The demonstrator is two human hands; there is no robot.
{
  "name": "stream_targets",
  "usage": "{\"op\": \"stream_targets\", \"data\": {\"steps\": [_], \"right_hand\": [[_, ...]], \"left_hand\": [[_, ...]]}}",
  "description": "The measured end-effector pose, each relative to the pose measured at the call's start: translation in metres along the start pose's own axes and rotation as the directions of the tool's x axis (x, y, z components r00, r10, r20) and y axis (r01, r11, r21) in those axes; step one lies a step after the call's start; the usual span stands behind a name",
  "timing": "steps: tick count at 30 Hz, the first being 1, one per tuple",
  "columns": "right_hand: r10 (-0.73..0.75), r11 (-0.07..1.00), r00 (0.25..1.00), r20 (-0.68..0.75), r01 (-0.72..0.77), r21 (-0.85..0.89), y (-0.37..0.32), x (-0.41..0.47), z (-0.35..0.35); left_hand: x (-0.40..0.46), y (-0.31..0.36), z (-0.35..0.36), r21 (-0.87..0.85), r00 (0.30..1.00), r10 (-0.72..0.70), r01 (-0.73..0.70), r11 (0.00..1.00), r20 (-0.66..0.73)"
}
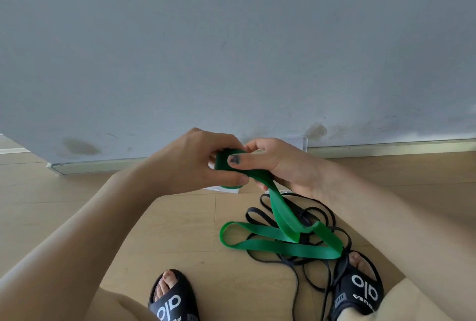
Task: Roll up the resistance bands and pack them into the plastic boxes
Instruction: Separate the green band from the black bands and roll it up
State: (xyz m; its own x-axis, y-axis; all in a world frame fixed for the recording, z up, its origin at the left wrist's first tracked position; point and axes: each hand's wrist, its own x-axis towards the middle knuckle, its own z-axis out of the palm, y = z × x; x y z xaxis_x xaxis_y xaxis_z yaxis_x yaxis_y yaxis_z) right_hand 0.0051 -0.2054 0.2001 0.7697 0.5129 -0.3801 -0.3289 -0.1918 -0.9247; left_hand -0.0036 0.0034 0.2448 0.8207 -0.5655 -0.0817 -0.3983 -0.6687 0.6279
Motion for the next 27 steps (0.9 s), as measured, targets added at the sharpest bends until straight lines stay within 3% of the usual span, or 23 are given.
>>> {"op": "stream_targets", "data": {"steps": [6,10,12,19,22,24,27], "right_hand": [[0.011,0.997,1.000,-0.010,-0.012,-0.081,0.003,0.001,-0.004],[-0.073,0.996,0.985,0.158,0.064,0.056,-0.001,0.000,-0.002],[-0.095,0.991,0.980,0.173,0.077,0.108,-0.004,0.001,-0.002],[-0.059,0.983,0.998,0.000,0.058,-0.172,0.003,0.006,0.004],[-0.064,0.959,0.998,-0.027,0.054,-0.278,-0.002,0.000,0.003],[-0.055,0.933,0.998,0.033,0.063,-0.354,-0.006,-0.008,-0.004],[-0.105,0.944,0.994,0.013,0.103,-0.314,-0.009,-0.016,-0.013]], "left_hand": [[0.002,0.003,0.005,0.071,0.995,0.104,-0.104,0.992,-0.001],[0.001,0.005,0.005,0.002,0.985,0.165,-0.165,0.986,-0.059],[0.001,0.007,0.005,-0.041,0.982,0.170,-0.174,0.984,-0.088],[0.006,0.008,0.011,0.256,0.988,0.150,-0.141,0.956,-0.018],[0.007,0.008,0.010,0.184,0.984,0.172,-0.160,0.970,-0.048],[0.006,0.001,0.003,0.097,0.988,0.131,-0.123,0.988,-0.085],[-0.001,-0.009,-0.007,-0.048,0.989,0.041,-0.049,0.998,-0.140]]}}
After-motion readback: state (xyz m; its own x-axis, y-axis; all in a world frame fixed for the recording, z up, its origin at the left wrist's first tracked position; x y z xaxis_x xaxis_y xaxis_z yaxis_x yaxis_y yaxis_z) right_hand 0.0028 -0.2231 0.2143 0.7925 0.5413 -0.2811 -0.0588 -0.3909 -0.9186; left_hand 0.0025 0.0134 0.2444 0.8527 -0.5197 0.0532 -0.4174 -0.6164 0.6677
